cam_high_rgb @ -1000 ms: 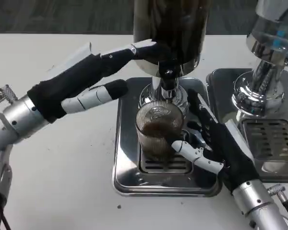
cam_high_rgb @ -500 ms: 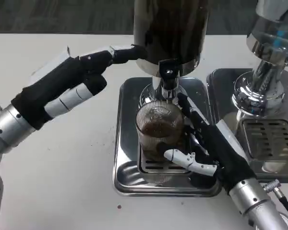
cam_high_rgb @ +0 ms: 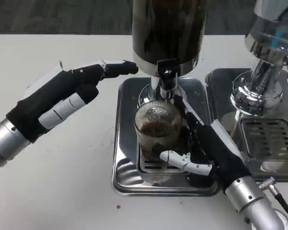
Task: Grasp the cup under the faucet to collect the drink, then remove the cup.
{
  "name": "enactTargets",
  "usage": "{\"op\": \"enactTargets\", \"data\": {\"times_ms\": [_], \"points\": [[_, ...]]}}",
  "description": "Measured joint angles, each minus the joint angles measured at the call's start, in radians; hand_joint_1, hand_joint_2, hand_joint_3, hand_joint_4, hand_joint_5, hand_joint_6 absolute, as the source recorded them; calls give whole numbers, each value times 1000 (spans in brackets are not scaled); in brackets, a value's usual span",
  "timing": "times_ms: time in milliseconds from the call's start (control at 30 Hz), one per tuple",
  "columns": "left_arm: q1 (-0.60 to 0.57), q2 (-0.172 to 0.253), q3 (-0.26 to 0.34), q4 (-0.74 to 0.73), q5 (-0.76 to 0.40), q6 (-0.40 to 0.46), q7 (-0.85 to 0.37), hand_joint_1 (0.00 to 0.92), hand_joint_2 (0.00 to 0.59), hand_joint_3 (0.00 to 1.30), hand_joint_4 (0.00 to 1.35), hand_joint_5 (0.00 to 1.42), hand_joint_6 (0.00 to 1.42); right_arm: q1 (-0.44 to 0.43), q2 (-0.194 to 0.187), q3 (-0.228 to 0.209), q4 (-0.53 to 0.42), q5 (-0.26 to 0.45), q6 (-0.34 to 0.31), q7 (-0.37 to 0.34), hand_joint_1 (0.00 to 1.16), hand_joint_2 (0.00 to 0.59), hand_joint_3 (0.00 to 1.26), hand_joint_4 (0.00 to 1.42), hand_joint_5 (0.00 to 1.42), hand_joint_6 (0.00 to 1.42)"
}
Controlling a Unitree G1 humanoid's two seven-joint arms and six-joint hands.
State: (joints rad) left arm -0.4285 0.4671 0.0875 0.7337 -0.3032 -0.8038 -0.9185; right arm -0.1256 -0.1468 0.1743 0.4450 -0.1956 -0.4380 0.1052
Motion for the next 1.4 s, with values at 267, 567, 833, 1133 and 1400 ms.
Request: {"op": "enactTargets", "data": {"times_ms": [267, 567, 833, 1133, 1400], "points": [[42, 0, 15, -1, 1, 9, 8, 0, 128, 305, 172, 152, 111, -19, 15, 19, 28, -41, -2, -42, 702, 199, 0, 0, 0, 128], [72, 0, 21, -20, 1, 20, 22, 0, 134, 313, 180, 153, 118, -31, 26, 34, 56, -68, -9, -90, 692, 204, 0, 0, 57, 179], [94, 0, 22, -33, 4, 27, 36, 0, 166, 317, 194, 163, 130, -52, 40, 48, 83, -98, -13, -136, 692, 204, 51, 101, 182, 285], [111, 1, 22, -34, 8, 36, 46, 0, 189, 317, 216, 177, 151, -60, 56, 65, 101, -145, -19, -221, 696, 207, 152, 217, 303, 483], [113, 5, 22, -34, 8, 36, 48, 0, 192, 317, 227, 189, 167, -51, 68, 84, 106, -195, -25, -321, 696, 205, 243, 342, 461, 743]]}}
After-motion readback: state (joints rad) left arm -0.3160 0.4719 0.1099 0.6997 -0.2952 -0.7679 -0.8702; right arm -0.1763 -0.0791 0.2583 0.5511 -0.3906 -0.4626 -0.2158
